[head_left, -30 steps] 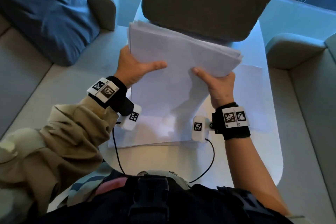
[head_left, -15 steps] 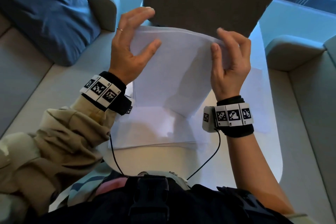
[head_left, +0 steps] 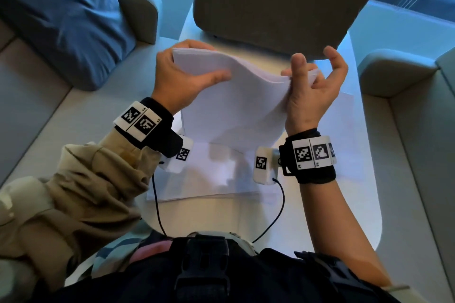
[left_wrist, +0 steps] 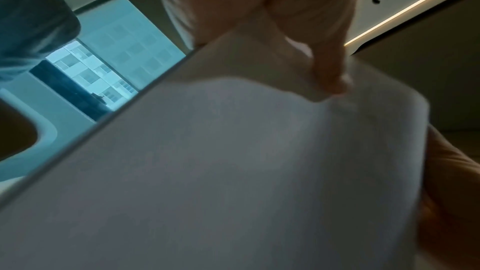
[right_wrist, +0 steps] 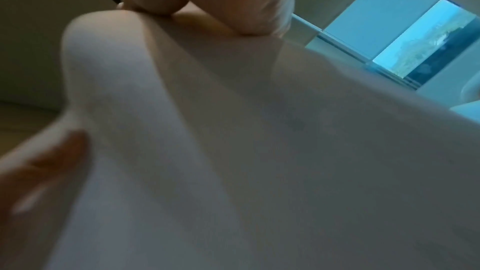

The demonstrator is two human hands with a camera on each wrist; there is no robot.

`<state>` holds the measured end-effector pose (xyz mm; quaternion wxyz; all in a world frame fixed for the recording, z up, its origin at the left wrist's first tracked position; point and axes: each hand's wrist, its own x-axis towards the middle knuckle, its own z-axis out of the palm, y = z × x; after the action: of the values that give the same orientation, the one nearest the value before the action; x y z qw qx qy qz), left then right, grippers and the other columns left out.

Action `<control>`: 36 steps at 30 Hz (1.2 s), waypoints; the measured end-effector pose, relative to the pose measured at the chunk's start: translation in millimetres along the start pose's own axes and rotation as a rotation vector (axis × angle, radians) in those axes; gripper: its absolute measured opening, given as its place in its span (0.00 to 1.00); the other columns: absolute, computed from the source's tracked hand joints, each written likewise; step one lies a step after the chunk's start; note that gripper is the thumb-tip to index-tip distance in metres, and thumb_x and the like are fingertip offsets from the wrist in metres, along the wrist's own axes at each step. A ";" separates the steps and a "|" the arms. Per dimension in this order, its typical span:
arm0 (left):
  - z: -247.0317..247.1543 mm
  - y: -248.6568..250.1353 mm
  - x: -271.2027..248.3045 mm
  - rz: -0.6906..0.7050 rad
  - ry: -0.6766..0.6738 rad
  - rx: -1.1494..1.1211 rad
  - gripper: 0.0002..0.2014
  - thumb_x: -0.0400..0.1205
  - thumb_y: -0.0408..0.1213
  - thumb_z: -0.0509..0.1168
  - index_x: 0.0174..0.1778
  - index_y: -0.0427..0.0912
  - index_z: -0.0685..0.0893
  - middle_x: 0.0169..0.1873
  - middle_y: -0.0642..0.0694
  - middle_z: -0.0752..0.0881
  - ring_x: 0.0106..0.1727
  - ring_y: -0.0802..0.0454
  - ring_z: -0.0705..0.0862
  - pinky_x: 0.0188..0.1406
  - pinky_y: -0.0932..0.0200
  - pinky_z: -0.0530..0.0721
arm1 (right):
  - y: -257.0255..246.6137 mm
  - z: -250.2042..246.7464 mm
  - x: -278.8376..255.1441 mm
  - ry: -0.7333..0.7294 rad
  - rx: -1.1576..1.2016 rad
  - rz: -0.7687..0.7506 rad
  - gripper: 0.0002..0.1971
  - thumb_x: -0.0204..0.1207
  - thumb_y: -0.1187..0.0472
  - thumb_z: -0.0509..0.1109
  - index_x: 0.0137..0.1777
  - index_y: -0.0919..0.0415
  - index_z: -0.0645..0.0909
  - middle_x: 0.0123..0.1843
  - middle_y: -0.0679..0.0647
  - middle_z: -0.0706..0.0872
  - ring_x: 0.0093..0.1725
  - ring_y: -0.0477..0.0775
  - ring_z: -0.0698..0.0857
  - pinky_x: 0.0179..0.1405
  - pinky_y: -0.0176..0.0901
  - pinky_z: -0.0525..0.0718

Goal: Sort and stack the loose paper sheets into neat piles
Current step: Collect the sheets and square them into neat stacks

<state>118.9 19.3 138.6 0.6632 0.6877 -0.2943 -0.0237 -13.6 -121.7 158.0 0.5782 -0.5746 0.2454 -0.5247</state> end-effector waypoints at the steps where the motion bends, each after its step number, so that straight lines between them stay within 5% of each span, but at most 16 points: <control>1: 0.5 4.2 0.1 0.004 0.058 0.013 0.18 0.59 0.45 0.84 0.38 0.53 0.84 0.37 0.58 0.86 0.35 0.66 0.83 0.36 0.69 0.80 | -4.4 1.5 -0.4 0.003 -0.018 -0.055 0.21 0.70 0.61 0.77 0.58 0.65 0.73 0.30 0.44 0.84 0.32 0.43 0.84 0.42 0.35 0.83; 4: 1.9 15.9 4.1 0.057 0.214 -0.020 0.17 0.61 0.44 0.84 0.38 0.47 0.84 0.35 0.60 0.84 0.34 0.68 0.83 0.35 0.73 0.79 | -16.2 3.4 0.8 -0.031 -0.073 -0.193 0.16 0.65 0.59 0.79 0.46 0.67 0.79 0.35 0.40 0.84 0.35 0.35 0.82 0.43 0.30 0.81; 7: -1.1 22.6 9.1 0.086 0.275 -0.055 0.17 0.62 0.44 0.83 0.40 0.46 0.84 0.37 0.58 0.85 0.37 0.64 0.84 0.36 0.71 0.81 | -18.8 2.7 2.1 -0.148 -0.235 -0.266 0.18 0.65 0.60 0.82 0.52 0.63 0.80 0.46 0.38 0.84 0.46 0.36 0.84 0.46 0.34 0.85; 12: -10.3 16.6 12.3 0.035 0.054 -0.055 0.14 0.64 0.45 0.82 0.39 0.55 0.85 0.39 0.55 0.86 0.40 0.61 0.84 0.39 0.66 0.83 | 5.1 -6.8 15.9 -0.087 -0.350 -0.055 0.24 0.68 0.55 0.80 0.63 0.56 0.80 0.57 0.37 0.82 0.59 0.37 0.82 0.65 0.42 0.81; 16: -10.7 -7.3 6.4 -0.122 -0.006 -0.083 0.20 0.58 0.47 0.83 0.42 0.52 0.86 0.41 0.52 0.88 0.41 0.59 0.86 0.44 0.61 0.85 | 29.4 -13.8 15.5 -0.152 -0.176 0.220 0.16 0.65 0.62 0.82 0.53 0.61 0.85 0.45 0.47 0.88 0.42 0.39 0.86 0.44 0.36 0.85; 19: -8.0 -22.1 -0.6 -0.197 -0.010 -0.050 0.20 0.57 0.42 0.85 0.39 0.50 0.84 0.39 0.54 0.88 0.37 0.65 0.86 0.41 0.64 0.84 | 43.9 -13.8 5.0 -0.256 -0.204 0.322 0.16 0.61 0.65 0.84 0.47 0.59 0.85 0.42 0.48 0.90 0.39 0.42 0.88 0.40 0.36 0.85; 25: -3.8 7.1 -0.1 0.034 0.153 -0.077 0.15 0.62 0.35 0.83 0.34 0.55 0.84 0.28 0.71 0.86 0.31 0.73 0.82 0.37 0.72 0.80 | 12.4 -2.5 2.7 -0.169 -0.112 -0.003 0.12 0.65 0.69 0.81 0.41 0.53 0.85 0.35 0.38 0.88 0.38 0.38 0.84 0.42 0.36 0.83; 29: -8.9 33.7 11.9 0.163 0.272 -0.192 0.13 0.63 0.39 0.83 0.37 0.49 0.85 0.31 0.64 0.88 0.36 0.64 0.85 0.40 0.63 0.83 | -16.6 4.8 6.7 -0.304 -0.109 -0.216 0.11 0.68 0.68 0.79 0.46 0.54 0.85 0.41 0.40 0.88 0.44 0.42 0.85 0.45 0.42 0.84; 36: -4.0 17.7 6.1 -0.011 0.149 -0.106 0.13 0.63 0.39 0.83 0.36 0.53 0.85 0.30 0.63 0.87 0.33 0.68 0.84 0.39 0.65 0.83 | 12.8 -1.5 0.7 -0.119 -0.148 -0.005 0.08 0.67 0.65 0.80 0.38 0.53 0.85 0.30 0.36 0.87 0.34 0.36 0.83 0.37 0.37 0.84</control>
<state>119.0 21.2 157.7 0.7185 0.6532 -0.2388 0.0084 -10.6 -125.6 146.1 0.5464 -0.6465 0.2473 -0.4715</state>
